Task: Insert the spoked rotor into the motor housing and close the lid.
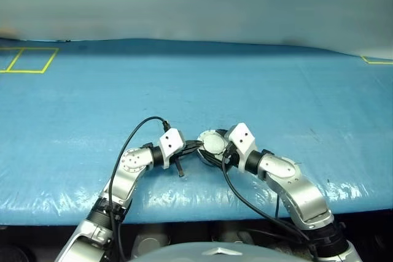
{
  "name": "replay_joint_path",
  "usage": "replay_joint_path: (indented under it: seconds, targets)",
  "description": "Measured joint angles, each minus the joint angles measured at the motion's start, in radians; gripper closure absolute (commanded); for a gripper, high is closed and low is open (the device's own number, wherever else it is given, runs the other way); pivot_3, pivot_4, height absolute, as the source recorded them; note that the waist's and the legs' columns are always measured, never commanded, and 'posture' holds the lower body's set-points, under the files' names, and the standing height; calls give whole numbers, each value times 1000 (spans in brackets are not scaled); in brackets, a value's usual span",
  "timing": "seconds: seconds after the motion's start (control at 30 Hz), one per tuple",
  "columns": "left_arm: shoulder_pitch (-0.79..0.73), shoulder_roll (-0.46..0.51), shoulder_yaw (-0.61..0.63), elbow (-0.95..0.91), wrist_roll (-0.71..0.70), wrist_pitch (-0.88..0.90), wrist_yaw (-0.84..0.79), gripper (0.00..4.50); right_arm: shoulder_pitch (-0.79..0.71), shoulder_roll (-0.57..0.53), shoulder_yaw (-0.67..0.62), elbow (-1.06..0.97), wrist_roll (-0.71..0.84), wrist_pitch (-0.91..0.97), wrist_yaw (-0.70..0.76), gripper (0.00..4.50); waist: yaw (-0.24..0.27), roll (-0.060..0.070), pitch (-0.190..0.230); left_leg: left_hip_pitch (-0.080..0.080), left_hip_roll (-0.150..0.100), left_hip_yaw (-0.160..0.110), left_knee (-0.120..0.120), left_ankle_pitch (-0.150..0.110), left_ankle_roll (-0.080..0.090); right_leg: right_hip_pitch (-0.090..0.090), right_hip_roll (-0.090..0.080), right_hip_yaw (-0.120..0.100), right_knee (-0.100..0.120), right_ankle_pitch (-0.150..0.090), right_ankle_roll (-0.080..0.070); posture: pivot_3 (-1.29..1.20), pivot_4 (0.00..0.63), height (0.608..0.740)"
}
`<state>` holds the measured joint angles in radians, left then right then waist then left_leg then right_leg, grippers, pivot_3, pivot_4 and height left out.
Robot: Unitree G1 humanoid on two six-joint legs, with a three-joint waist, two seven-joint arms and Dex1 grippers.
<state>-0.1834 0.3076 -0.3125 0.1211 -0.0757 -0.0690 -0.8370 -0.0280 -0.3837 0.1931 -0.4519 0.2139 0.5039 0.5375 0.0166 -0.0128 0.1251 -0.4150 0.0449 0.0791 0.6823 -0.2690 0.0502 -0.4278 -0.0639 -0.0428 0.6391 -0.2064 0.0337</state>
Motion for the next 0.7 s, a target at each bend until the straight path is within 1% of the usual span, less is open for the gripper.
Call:
replay_joint_path:
  seconds: [0.1,0.23,0.3,0.33,0.4,0.43,0.57,0.7]
  targets:
    - [-1,-1,-1,3,-1,-2,1,4500,0,42,-94,-27,83,13,-16,26,1,0,0,0,0,0,0,0,0,1,0,0,0,-1,2,0,150,740]
    - [-1,-3,-2,7,-1,-6,3,4500,30,88,-254,-12,292,166,-32,26,3,0,0,0,0,0,0,0,0,1,0,0,-1,1,-1,0,150,740]
    - [-1,-3,-3,8,-1,-7,5,4500,43,105,-337,36,387,264,-61,26,3,0,0,0,0,0,0,0,0,2,0,0,0,1,-1,0,150,740]
    - [-1,-3,-3,8,-1,-7,6,4500,51,115,-395,80,458,327,-80,26,3,0,0,0,0,0,0,0,0,1,-1,0,0,1,-1,0,150,740]
    - [0,-2,-1,8,-1,-7,7,4500,62,122,-457,131,518,384,-99,26,1,2,1,0,0,0,0,0,0,1,-1,1,0,1,-1,0,150,740]
    - [4,-8,4,6,-11,0,7,4500,72,146,-508,156,613,434,-101,26,0,4,1,1,0,0,0,0,0,1,0,1,0,1,-1,0,150,740]
    - [15,-7,17,-1,-32,20,5,4500,122,156,-522,190,694,493,-98,26,-1,5,2,0,0,0,0,0,0,1,0,1,0,1,-1,0,150,740]
    - [14,-1,16,-1,-25,18,7,4500,130,151,-476,190,725,531,-75,26,-5,5,2,1,0,0,0,0,0,1,0,1,1,-2,3,0,150,740]
